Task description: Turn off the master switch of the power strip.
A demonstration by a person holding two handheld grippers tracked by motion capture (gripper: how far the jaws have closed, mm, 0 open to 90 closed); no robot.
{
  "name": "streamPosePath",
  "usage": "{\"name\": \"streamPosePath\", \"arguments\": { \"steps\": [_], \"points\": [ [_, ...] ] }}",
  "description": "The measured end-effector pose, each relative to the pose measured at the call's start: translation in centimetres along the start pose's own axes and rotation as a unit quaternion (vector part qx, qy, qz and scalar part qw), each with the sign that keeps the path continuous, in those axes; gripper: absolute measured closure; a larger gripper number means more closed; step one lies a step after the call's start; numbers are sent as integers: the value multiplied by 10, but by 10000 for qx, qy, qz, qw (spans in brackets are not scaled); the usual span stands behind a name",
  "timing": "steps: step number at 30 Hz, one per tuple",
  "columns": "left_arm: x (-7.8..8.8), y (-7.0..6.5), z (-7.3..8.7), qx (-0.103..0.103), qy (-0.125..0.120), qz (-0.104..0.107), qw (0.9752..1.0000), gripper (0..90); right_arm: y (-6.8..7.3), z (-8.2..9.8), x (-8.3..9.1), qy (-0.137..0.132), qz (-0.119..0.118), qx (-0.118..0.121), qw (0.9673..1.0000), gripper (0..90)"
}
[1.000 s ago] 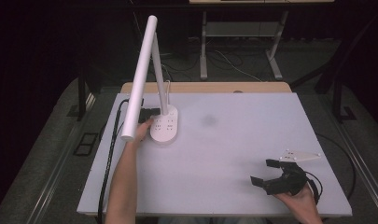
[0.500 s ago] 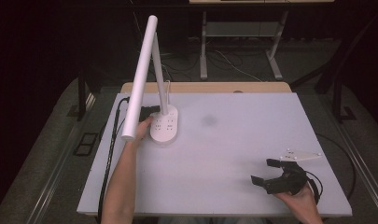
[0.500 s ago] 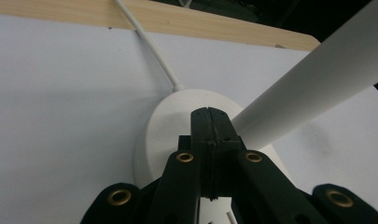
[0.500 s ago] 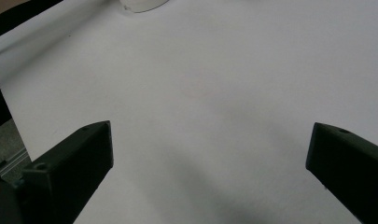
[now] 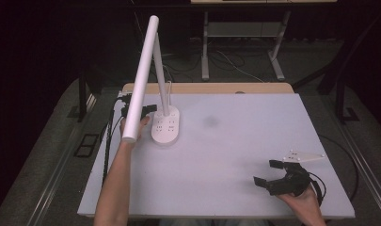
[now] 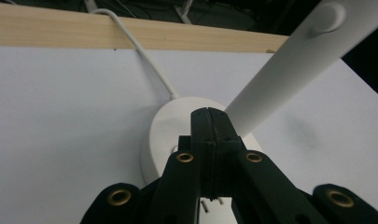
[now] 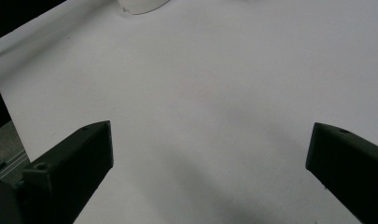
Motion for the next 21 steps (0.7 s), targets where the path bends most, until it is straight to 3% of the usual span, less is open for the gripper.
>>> {"name": "streamPosePath", "arguments": {
  "steps": [1, 4, 9, 11, 19, 21],
  "points": [
    [7, -1, -1, -108, 13, 27, 9999, 900, 0, 0, 1, -6, -9, -8, 10000, 0],
    [13, -3, -3, -81, -45, 21, 10000, 900, 0, 0, 1, 2, -15, -4, 10000, 0],
    [29, -7, -6, -212, -131, 100, 9996, 900, 2, -1, 0, -3, -34, 21, 10000, 0],
    [36, -8, -7, -200, -188, 118, 9996, 808, 2, -1, 1, -1, -40, 25, 10000, 0],
    [65, -15, -14, -270, -367, 145, 9989, 644, 2, -1, 1, 0, -52, 32, 10000, 0],
    [70, -15, -13, -311, -350, 141, 9988, 524, 3, 0, 0, 0, -62, 36, 10000, 0]
  ]
}}
Point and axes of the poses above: each handheld gripper's, and its own axes: x roughly backward along the jaws, z roughly out of its underside, y roughly to its left, the point moved 9 cm from there along -x, roughly forward along the jaws, and after that the axes turned 13 degrees about -y, right-handed, at the moved point
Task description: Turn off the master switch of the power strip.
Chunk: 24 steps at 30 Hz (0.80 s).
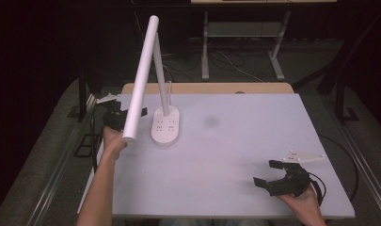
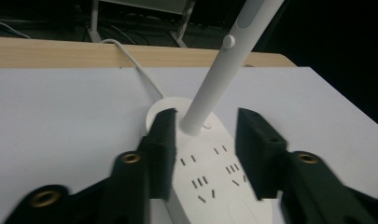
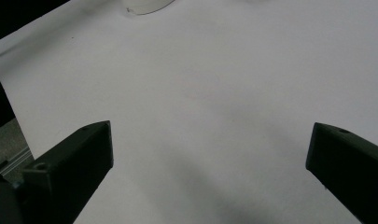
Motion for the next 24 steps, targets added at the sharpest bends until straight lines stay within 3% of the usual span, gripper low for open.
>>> {"name": "streamPosePath", "arguments": {
  "steps": [2, 5, 6, 12, 17, 24],
  "points": [
    [5, -2, 0, 64, -65, 28, 10000, 387, 1, 0, 0, 2, -1, 0, 10000, 0],
    [12, -7, 2, 68, -20, 80, 9999, 250, 1, 0, 0, 7, -6, 2, 10000, 0],
    [14, -8, 2, 27, 3, 79, 10000, 250, 1, 0, 0, 7, -6, 2, 10000, 0],
    [27, -22, 7, 68, 48, 289, 9995, 16, 2, -1, 0, -5, -27, 22, 10000, 0],
    [36, -32, 18, 13, 70, 360, 9993, 0, 3, -1, 0, 6, -41, 16, 10000, 0],
    [47, -49, 29, -222, 172, 533, 9982, 0, 4, -1, 0, -7, -28, 49, 10000, 0]
  ]
}}
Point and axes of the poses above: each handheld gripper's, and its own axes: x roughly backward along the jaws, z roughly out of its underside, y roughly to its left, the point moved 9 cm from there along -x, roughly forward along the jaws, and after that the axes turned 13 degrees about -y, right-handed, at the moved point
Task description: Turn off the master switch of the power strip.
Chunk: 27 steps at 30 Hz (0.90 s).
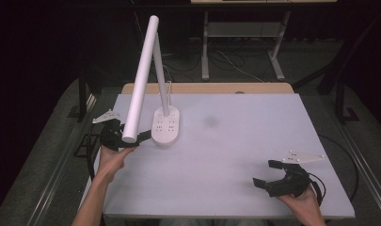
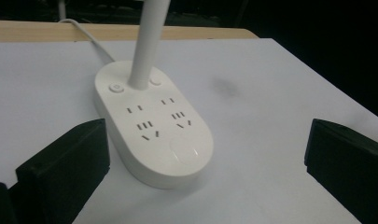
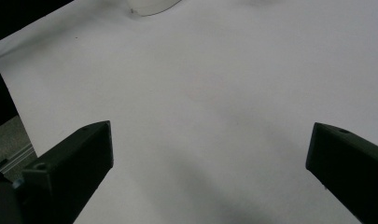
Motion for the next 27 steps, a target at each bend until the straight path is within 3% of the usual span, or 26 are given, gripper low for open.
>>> {"name": "streamPosePath", "arguments": {
  "steps": [10, 21, 27],
  "points": [
    [13, -25, 15, -193, 82, 212, 9996, 0, 0, 0, 1, -9, 2, -40, 10000, 0],
    [20, -42, 38, -241, 293, 352, 9987, 0, 2, -1, 1, -19, 1, -5, 10000, 0],
    [19, -57, 52, -268, 394, 574, 9972, 0, 2, -1, 1, -36, 3, 8, 10000, 0]
  ]
}}
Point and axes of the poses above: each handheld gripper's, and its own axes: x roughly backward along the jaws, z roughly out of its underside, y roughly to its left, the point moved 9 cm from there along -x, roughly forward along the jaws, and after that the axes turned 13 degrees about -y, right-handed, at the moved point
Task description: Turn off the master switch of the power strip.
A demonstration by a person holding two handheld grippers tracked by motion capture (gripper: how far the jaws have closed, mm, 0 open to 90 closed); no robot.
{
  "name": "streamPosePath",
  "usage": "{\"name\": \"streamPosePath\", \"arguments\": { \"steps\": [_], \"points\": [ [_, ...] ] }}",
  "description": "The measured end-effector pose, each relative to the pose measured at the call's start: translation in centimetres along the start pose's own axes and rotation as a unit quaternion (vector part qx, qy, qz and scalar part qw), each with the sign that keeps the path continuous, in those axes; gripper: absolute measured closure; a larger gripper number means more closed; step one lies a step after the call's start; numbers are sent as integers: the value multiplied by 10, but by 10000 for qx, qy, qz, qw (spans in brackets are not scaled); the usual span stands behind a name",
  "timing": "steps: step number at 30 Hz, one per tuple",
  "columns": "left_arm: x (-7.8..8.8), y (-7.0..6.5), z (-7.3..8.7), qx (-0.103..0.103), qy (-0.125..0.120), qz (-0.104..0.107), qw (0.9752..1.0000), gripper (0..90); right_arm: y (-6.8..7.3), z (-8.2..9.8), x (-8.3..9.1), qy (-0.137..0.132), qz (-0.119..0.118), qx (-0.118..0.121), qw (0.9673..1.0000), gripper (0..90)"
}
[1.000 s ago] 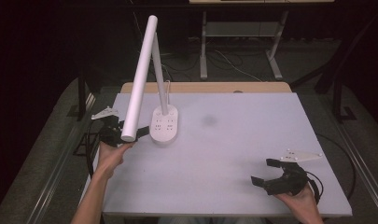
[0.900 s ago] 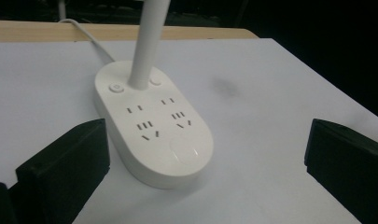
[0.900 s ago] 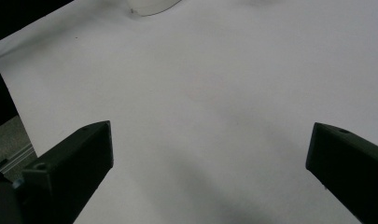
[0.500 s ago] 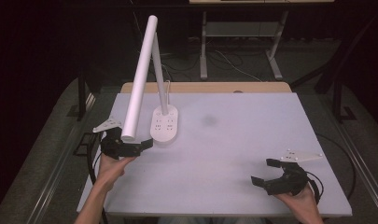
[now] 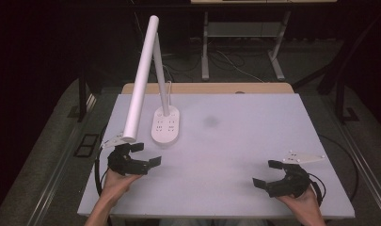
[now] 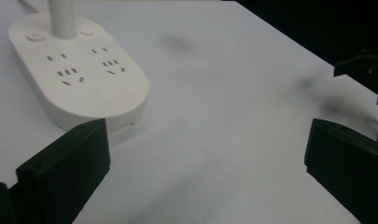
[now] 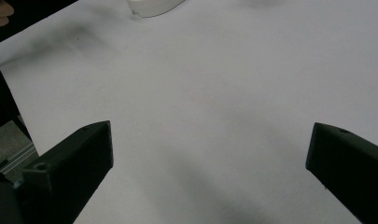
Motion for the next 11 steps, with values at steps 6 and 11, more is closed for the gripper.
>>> {"name": "streamPosePath", "arguments": {
  "steps": [6, 11],
  "points": [
    [-2, -11, 9, -72, 54, 77, 9999, 0, -1, 0, 1, -11, -4, -43, 10000, 0],
    [-3, -17, 19, -125, 161, 128, 9997, 0, 0, 0, 1, -26, -5, -44, 10000, 0]
  ]
}}
Point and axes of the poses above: each handheld gripper's, and its own axes: x roughly backward along the jaws, z roughly out of its underside, y roughly to its left, the point moved 9 cm from there along -x, roughly forward along the jaws, and after that the axes turned 13 degrees about -y, right-handed, at the moved point
